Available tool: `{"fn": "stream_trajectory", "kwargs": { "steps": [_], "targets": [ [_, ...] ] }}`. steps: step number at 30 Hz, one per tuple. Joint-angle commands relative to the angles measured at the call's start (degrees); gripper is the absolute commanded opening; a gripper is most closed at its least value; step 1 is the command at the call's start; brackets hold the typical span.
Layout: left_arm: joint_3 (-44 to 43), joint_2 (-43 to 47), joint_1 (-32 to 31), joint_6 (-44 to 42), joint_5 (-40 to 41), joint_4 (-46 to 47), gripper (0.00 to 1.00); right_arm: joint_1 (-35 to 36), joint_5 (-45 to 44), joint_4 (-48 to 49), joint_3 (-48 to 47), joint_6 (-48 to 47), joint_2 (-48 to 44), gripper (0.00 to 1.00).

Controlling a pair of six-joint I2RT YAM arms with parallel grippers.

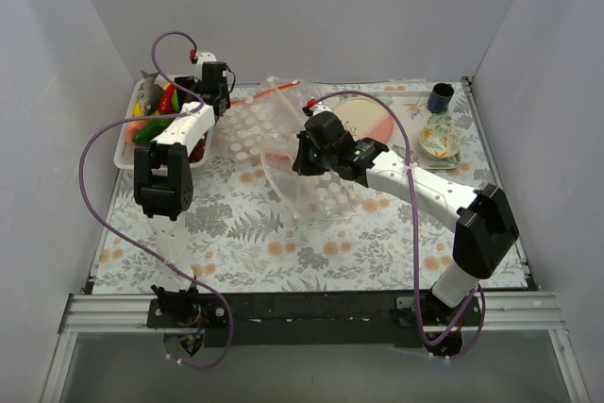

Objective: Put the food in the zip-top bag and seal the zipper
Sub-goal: Pick up the fake vegetable from the bin.

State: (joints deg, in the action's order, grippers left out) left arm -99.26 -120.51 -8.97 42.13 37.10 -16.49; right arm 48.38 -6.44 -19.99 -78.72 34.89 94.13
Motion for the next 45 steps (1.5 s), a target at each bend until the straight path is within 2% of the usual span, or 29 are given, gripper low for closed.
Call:
{"fn": "stream_trajectory", "kwargs": {
  "steps": [1, 6, 8, 11, 17, 22, 31, 34, 38, 40, 43, 45],
  "targets": [
    [-1.11, 0.89, -0.61, -0.47, 2.45, -0.74, 0.95, 0.05, 0.55, 0.65, -1.18, -0.27, -0.44, 0.01],
    [-1.46, 1.07, -0.61, -0.55, 3.59, 0.05, 0.82, -0.04, 0.55, 0.83, -0.91, -0.35, -0.44, 0.01],
    [-1.99, 0.63, -0.61, -0.56, 4.21, 0.23, 0.69, 0.05, 0.64, 0.74, -0.91, -0.35, -0.35, 0.01],
    [-2.25, 0.71, -0.69, -0.29, 4.38, 0.49, 0.59, 0.05, 0.55, 0.56, -1.17, -0.27, -0.43, 0.01],
    [-3.04, 0.8, -0.69, -0.12, 4.47, 0.76, 0.47, 0.05, 0.28, -0.14, -1.53, -0.53, -0.52, 0.01],
    [-3.74, 1.68, -0.61, -0.73, 5.09, 1.64, 0.4, 0.05, 0.28, -0.31, -1.44, -0.53, -0.61, 0.01],
    [-4.1, 1.15, -0.7, -1.0, 5.35, 1.99, 0.41, 0.05, 0.63, -0.23, -1.44, -0.53, -0.43, 0.01],
    [-3.31, 0.63, -0.35, -0.21, 5.09, 1.81, 0.47, 0.05, 1.42, -0.66, -2.49, -0.71, -0.09, 0.01],
    [-2.43, 0.8, 0.09, 0.93, 4.04, 1.29, 0.63, -0.04, 0.55, -1.36, -3.02, -0.97, -0.26, 0.01],
    [-1.99, 1.15, 0.45, 1.46, 3.77, 1.2, 0.67, 0.05, 0.02, -1.55, -2.5, -1.06, -0.61, 0.01],
    [-1.46, 1.33, 0.89, 2.69, 2.36, 0.58, 0.67, 0.05, -0.07, -2.07, -2.32, -0.97, -1.05, 0.01],
    [-1.02, 1.33, 1.06, 3.04, 2.01, 0.76, 0.63, 0.05, -0.15, -2.33, -2.23, -0.97, -1.22, 0.01]
  ]
}}
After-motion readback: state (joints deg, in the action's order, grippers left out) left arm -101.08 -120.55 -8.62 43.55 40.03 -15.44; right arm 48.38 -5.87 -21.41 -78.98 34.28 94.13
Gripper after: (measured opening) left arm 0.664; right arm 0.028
